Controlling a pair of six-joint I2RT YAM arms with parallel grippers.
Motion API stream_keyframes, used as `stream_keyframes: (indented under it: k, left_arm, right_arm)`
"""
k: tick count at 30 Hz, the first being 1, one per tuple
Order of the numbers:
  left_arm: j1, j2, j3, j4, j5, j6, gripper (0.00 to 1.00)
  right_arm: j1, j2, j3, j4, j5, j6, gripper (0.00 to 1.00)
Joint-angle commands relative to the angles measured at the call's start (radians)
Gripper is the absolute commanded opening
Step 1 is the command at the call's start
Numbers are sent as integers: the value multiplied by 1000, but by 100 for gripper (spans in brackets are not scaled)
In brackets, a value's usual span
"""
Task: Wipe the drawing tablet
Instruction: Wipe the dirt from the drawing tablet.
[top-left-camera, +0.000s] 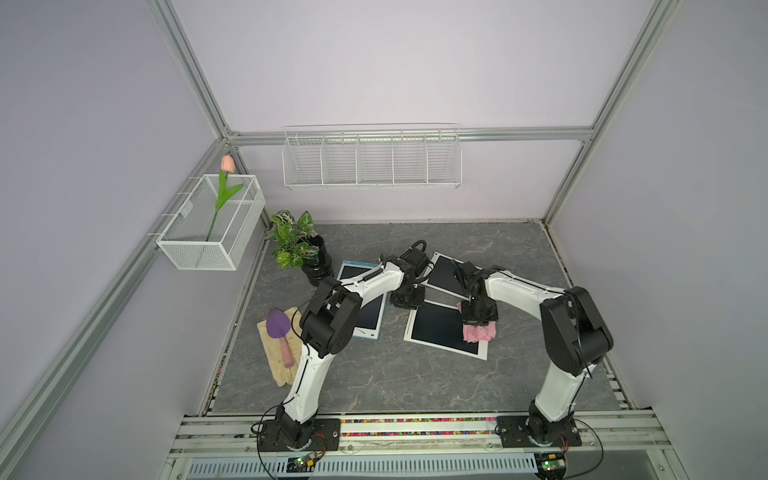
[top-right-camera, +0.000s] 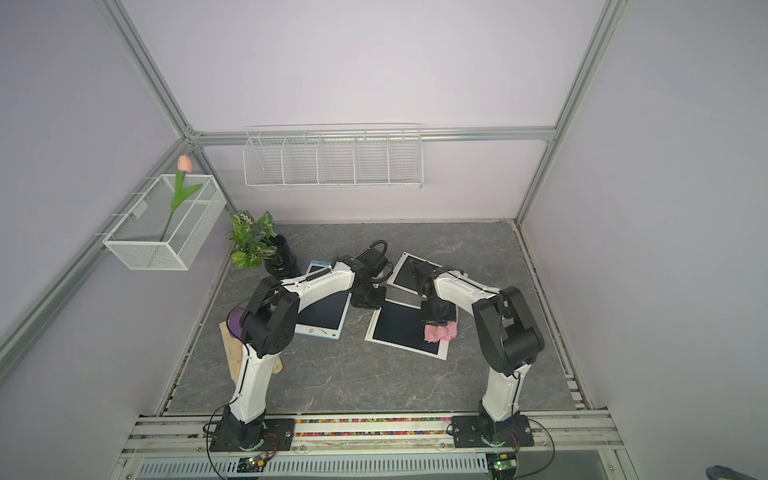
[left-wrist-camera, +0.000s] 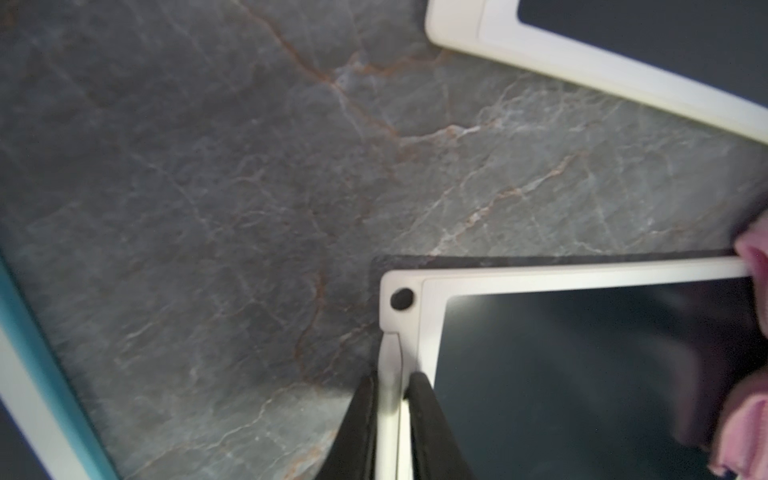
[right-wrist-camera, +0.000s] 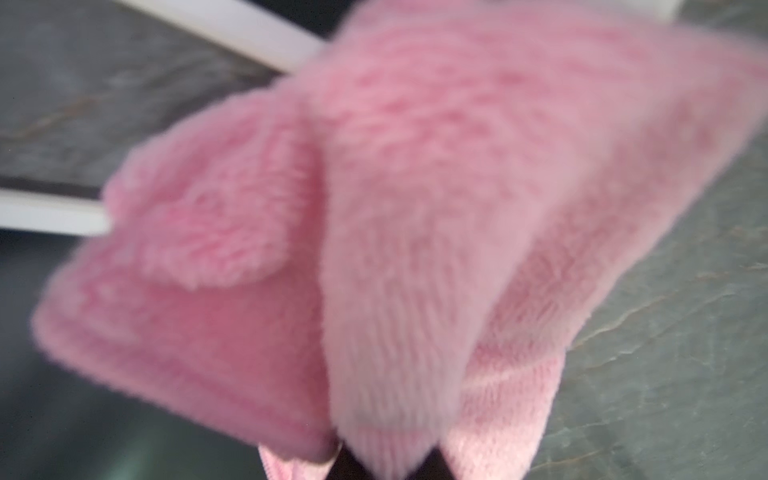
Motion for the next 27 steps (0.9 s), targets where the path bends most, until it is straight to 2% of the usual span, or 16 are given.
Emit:
stream_keyframes:
  k: [1, 4, 7, 9, 13, 19, 22, 27]
  left_arm:
    - [4, 106, -65, -77, -62, -3, 18]
    - [5, 107, -65, -76, -62, -1, 18]
    - [4, 111, -68, -76, -61, -1, 18]
    - [5, 111, -68, -77, -63, -1, 18]
    - [4, 112, -63, -80, -64, 1, 18]
    - [7, 113, -63, -77, -62, 0, 18]
    - [7, 116, -65, -77, -61, 0, 18]
    - [7, 114, -65, -75, -61, 0, 18]
  right_arm:
    - [-90, -33, -144, -41, 53, -42, 7]
    - [-63, -53, -125, -51, 56, -39, 7]
    - [49, 10, -6, -82, 58, 4, 7]
    - [87, 48, 63, -99, 49, 31, 7]
    - [27, 44, 14, -75, 32, 27, 7]
    - [-120, -63, -197, -20, 53, -53, 7]
    - [-100, -105, -170, -50, 58, -41, 7]
    - [38, -42, 23, -99, 50, 28, 7]
